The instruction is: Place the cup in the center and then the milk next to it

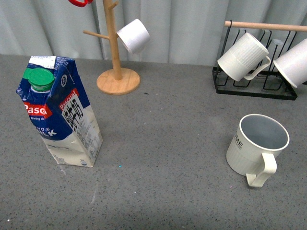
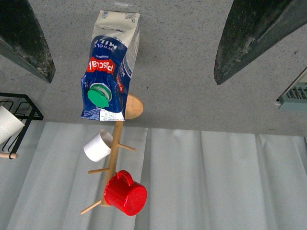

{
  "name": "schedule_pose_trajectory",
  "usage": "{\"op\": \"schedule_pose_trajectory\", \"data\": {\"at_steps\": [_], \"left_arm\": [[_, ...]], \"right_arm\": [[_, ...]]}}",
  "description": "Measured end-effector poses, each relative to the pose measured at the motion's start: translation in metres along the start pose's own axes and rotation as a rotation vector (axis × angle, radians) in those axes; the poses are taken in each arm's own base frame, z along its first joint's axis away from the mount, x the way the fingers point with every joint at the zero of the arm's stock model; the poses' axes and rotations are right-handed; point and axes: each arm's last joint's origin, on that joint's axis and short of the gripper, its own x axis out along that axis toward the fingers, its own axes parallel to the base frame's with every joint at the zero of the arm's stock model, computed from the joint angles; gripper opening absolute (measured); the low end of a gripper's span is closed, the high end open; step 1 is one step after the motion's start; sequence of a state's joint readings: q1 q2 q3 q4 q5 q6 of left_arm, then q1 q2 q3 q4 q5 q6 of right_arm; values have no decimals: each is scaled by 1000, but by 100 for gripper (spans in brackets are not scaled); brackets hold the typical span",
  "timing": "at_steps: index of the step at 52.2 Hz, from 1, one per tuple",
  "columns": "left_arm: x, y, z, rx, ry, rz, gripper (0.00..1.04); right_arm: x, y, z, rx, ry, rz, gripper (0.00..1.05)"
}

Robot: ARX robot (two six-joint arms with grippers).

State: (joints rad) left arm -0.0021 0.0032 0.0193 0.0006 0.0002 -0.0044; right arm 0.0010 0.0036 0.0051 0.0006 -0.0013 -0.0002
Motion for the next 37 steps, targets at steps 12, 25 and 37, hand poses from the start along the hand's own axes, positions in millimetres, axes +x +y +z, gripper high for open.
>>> {"op": "schedule_pose_trajectory", "data": {"at_steps": [12, 25, 37], "left_arm": [[0, 0, 0, 0, 0, 0, 98], [0, 0, 0, 0, 0, 0, 98], [0, 0, 0, 0, 0, 0, 98]], "right_arm": [[0, 0, 0, 0, 0, 0, 95], [0, 0, 0, 0, 0, 0, 95], [0, 0, 0, 0, 0, 0, 95]]}}
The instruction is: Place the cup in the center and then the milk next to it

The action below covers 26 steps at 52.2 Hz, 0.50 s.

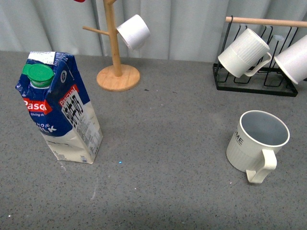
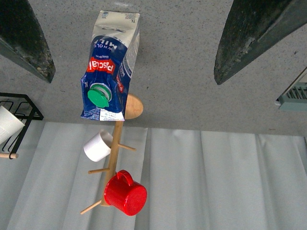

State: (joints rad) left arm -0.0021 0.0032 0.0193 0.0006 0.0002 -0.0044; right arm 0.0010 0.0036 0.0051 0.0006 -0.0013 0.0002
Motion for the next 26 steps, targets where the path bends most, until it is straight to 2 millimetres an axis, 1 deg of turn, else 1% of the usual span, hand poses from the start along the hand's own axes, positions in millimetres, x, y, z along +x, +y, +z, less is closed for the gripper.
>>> {"op": "schedule_pose_trajectory", "data": {"at_steps": [26], "left_arm": [[0, 0, 0, 0, 0, 0, 98]], "right_arm": [[0, 0, 0, 0, 0, 0, 95]]}}
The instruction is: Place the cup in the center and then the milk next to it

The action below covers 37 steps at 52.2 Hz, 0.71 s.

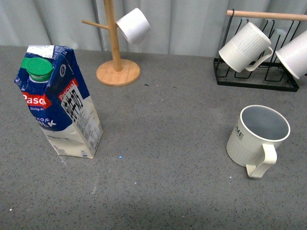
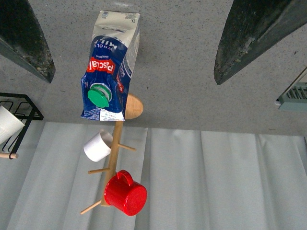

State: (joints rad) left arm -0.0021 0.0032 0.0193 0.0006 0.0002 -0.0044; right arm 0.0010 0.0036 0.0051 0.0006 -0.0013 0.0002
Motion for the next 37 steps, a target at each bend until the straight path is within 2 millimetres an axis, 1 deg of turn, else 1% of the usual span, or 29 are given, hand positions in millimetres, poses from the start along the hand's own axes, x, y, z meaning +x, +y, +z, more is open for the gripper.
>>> {"op": "schedule_pose_trajectory", "data": {"at_steps": [37], "left_arm": [[0, 0, 0, 0, 0, 0, 98]], "right_arm": [[0, 0, 0, 0, 0, 0, 95]]}}
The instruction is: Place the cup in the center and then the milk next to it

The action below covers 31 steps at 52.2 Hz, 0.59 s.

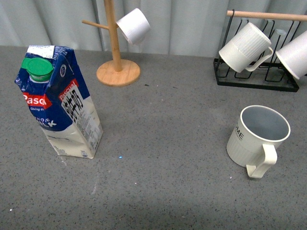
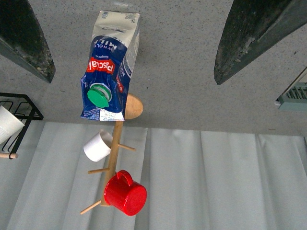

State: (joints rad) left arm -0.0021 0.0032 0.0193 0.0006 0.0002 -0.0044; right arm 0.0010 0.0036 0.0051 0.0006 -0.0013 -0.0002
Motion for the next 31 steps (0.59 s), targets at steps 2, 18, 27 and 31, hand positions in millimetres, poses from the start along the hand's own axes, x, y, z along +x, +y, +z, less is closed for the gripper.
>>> {"op": "schedule_pose_trajectory", "data": {"at_steps": [2, 18, 27, 31], "left_arm": [[0, 0, 0, 0, 0, 0, 98], [0, 0, 0, 0, 0, 0, 98], [0, 0, 0, 0, 0, 0, 98], [0, 0, 0, 0, 0, 0, 98]], "right_arm": [[0, 0, 0, 0, 0, 0, 95], [0, 0, 0, 0, 0, 0, 95], [0, 0, 0, 0, 0, 0, 95], [0, 0, 0, 0, 0, 0, 95]]}}
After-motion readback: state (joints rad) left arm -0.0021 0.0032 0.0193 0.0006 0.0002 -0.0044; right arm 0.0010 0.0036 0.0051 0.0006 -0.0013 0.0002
